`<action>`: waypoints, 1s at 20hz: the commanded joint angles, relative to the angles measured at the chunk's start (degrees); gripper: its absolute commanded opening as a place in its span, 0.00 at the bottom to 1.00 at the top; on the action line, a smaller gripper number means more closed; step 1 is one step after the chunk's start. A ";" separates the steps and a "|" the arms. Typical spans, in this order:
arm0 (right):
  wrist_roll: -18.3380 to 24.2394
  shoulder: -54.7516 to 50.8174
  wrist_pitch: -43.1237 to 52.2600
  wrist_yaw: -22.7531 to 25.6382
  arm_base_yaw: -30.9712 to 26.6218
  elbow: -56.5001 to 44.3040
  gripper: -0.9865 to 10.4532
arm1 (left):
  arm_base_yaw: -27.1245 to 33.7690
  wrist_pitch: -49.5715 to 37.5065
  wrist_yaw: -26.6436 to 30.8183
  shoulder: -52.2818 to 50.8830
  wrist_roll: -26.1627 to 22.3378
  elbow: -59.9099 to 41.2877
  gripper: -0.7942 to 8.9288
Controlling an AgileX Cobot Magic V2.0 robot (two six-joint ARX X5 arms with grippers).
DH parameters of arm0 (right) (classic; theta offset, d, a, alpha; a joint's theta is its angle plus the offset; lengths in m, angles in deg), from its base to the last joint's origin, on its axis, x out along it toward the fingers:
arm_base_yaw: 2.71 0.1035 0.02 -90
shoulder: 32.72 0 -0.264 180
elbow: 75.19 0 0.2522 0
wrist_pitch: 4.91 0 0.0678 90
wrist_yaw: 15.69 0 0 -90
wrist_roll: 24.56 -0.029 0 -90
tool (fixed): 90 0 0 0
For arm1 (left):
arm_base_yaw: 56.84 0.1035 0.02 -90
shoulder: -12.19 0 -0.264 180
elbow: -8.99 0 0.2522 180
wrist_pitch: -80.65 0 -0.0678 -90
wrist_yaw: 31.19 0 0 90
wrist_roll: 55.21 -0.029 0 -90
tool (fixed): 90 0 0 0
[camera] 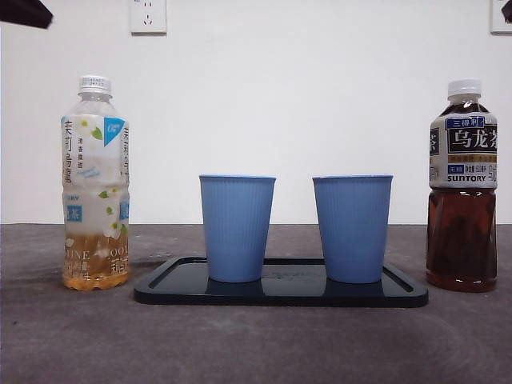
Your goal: Pour the drink into the cup
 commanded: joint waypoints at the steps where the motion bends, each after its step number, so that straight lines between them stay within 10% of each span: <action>1: 2.14 0.92 0.46 -0.07 0.24 0.72 0.10 | -0.20 -0.59 -0.66 0.96 -1.84 1.16 0.09; 8: 2.21 0.87 0.57 0.87 0.24 0.72 0.13 | -0.20 -0.63 -0.52 1.79 -2.34 1.16 0.14; 14: 1.84 0.87 0.90 0.87 0.24 0.72 0.42 | -0.20 -0.63 -0.52 1.81 -2.32 1.16 0.52; 20: 0.52 0.87 1.03 0.83 0.24 0.72 0.57 | -0.20 -0.22 -0.52 1.81 -2.05 1.16 0.57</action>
